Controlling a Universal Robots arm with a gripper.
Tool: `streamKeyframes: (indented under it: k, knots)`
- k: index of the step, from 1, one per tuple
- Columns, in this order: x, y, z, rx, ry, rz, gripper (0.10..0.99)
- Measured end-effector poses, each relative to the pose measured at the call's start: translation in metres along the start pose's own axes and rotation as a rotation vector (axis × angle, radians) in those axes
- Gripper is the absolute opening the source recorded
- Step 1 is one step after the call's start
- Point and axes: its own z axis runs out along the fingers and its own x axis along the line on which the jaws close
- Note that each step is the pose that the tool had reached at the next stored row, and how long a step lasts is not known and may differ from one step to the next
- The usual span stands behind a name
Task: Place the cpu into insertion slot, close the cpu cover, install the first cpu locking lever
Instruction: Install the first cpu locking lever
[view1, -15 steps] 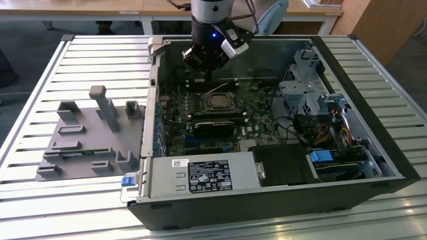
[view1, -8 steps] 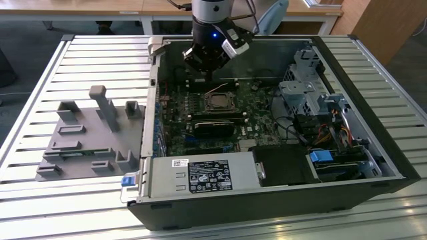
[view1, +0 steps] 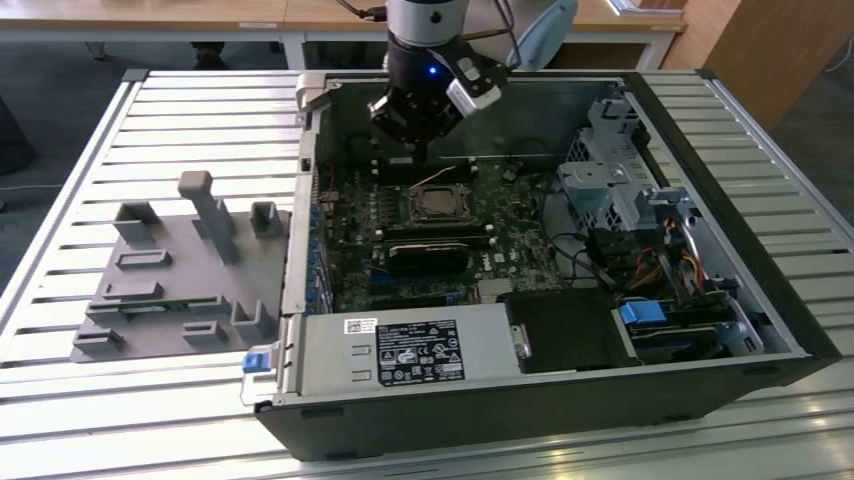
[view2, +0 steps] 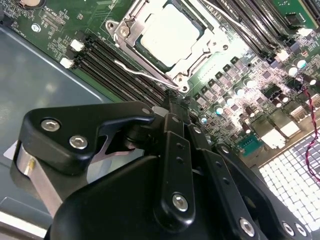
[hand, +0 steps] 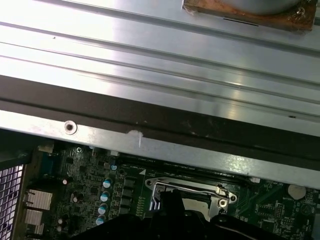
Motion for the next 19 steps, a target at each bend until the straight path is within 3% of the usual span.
streamKeyframes:
  k: [19]
  knots:
    - [-0.0027, 0.0009, 0.0003, -0.001, -0.0002, 0.000, 0.106]
